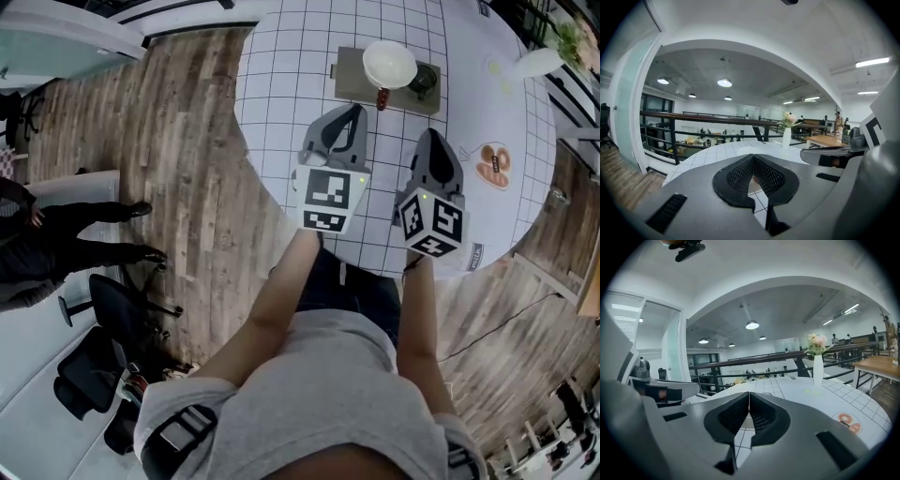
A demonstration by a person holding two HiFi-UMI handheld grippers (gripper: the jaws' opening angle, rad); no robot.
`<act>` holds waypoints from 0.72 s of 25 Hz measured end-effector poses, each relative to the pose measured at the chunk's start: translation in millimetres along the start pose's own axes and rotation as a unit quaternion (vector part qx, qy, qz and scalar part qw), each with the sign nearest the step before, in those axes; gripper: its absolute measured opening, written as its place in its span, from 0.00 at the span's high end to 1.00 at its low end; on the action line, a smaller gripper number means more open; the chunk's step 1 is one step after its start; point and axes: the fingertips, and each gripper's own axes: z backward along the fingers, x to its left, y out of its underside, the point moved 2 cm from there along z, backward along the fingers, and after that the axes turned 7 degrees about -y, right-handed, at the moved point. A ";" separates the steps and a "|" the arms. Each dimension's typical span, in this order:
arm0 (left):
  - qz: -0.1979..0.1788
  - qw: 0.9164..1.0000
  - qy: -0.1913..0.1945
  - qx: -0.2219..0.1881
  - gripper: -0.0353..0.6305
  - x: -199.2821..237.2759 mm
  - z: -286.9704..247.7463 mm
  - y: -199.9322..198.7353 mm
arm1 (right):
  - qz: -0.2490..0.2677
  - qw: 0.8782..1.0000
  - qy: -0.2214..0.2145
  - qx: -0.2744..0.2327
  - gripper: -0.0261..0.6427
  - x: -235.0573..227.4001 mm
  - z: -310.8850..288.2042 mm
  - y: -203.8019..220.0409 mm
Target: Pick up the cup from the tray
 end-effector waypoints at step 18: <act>0.004 0.998 -0.030 0.054 0.94 -3.4 -45.5 36.6 | -0.008 0.999 0.014 0.047 0.94 -51.5 -60.7 35.2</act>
